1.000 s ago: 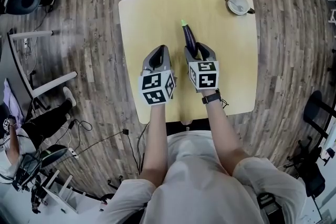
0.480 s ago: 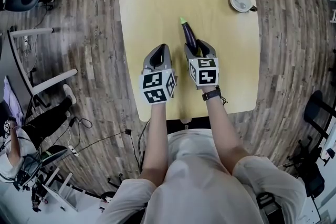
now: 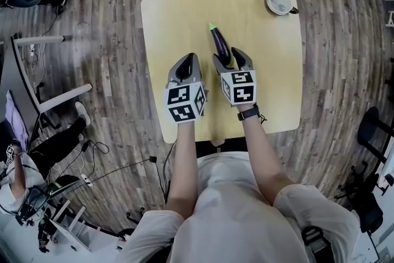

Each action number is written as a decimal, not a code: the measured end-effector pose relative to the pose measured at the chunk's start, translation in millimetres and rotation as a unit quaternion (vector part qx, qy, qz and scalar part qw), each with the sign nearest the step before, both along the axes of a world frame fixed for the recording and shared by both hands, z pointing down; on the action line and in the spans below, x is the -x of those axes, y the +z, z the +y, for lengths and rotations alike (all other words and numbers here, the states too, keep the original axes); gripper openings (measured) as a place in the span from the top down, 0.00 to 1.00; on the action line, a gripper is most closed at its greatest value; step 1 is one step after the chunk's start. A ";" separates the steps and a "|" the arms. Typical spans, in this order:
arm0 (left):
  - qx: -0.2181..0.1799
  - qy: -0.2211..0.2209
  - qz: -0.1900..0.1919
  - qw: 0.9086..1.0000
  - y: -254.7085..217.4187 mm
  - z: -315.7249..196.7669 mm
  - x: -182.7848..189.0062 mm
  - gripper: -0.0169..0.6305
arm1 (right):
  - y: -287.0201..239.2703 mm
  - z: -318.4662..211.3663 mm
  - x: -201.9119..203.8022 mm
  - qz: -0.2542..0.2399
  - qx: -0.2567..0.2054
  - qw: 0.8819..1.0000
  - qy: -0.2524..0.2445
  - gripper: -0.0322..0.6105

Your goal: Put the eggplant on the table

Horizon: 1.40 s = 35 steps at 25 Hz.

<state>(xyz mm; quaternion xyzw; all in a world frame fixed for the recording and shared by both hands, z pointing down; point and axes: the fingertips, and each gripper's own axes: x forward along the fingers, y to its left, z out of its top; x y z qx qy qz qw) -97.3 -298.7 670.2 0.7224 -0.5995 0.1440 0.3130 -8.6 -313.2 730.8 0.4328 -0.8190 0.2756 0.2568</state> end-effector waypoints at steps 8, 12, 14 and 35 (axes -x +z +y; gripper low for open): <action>-0.018 -0.006 -0.002 1.000 -16.4 -2.0 2.1 0.96 | -24.2 -0.8 -9.7 0.001 -0.027 1.000 0.013 0.58; -0.028 -0.009 -0.003 1.000 -26.9 -0.9 4.6 0.96 | -40.9 -1.2 -10.4 -0.002 -0.043 0.999 0.015 0.58; -0.036 -0.010 -0.003 0.999 -34.8 -1.2 5.9 0.96 | -51.6 -1.9 -9.9 -0.005 -0.052 0.998 0.016 0.58; -0.121 0.008 -0.011 0.993 -122.9 6.4 5.9 0.96 | -161.7 14.5 -6.0 -0.034 -0.150 0.988 0.033 0.66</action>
